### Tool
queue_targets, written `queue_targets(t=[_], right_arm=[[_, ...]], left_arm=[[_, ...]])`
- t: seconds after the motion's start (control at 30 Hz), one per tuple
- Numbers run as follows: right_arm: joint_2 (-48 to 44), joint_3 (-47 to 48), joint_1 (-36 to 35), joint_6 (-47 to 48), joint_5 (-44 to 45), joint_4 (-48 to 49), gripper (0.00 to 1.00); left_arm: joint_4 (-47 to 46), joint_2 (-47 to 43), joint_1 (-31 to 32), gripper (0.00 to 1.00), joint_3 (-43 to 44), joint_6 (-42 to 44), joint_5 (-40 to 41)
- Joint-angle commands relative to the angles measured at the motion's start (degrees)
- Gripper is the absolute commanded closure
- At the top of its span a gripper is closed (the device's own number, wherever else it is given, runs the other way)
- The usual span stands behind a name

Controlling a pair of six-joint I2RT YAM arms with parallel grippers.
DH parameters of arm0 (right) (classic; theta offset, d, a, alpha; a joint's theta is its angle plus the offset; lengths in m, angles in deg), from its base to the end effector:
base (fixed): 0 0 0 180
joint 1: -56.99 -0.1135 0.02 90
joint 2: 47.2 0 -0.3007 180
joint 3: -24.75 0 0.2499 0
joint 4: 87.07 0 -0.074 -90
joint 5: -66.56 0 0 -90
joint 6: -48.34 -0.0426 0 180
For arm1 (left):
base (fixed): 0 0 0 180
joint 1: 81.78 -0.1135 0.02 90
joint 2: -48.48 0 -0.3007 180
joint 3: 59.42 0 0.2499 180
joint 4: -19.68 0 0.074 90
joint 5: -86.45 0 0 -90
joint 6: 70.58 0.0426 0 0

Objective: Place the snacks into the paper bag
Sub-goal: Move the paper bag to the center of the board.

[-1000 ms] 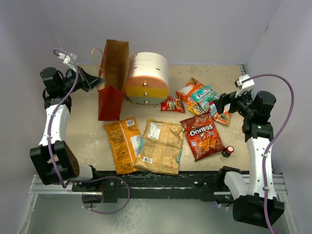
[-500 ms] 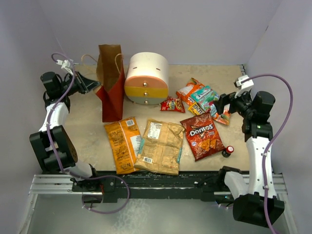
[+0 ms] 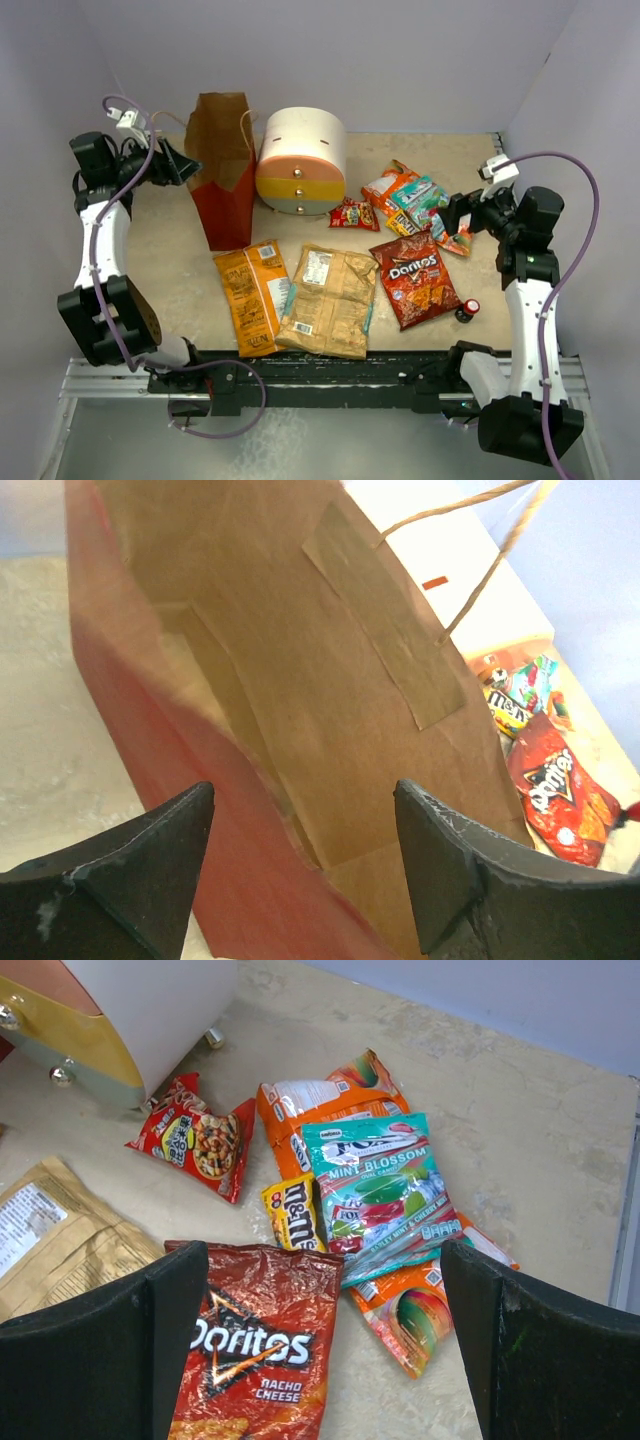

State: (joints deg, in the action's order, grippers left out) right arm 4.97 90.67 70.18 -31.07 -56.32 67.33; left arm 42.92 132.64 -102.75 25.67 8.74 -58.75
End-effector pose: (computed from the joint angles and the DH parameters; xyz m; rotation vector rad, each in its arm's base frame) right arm 0.1861 -0.0199 0.3879 -0.3687 1.7093 0.2065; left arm 0.3209 0.0855 0.3794 0.1137 1.8616 -0.8106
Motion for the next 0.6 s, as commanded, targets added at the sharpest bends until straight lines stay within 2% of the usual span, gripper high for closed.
queue_targets(t=[0.0, 0.1, 0.2, 0.37, 0.57], right_arm=[[0.9, 1.0, 0.0, 3.4, -2.7, 0.7, 0.00], [2.8, 1.9, -2.5, 5.9, -1.4, -2.1, 0.00], [5.6, 2.4, -8.9, 8.4, 4.0, -4.1, 0.00], [12.1, 3.4, -19.6, 11.3, 7.8, -5.6, 0.00], [19.1, 5.2, -27.1, 12.4, 7.3, -5.8, 0.00]], left_arm=[[7.4, -4.5, -0.2, 0.16, 5.6, 8.5, 4.0], [11.3, -6.1, -0.2, 0.06, 7.7, 11.7, 6.3], [15.6, -8.1, -0.1, 0.00, 9.8, 15.1, 8.1], [24.9, -10.8, 1.4, 0.01, 12.2, 22.8, 10.3], [34.5, -16.1, 3.1, 0.01, 9.8, 31.3, 12.8]])
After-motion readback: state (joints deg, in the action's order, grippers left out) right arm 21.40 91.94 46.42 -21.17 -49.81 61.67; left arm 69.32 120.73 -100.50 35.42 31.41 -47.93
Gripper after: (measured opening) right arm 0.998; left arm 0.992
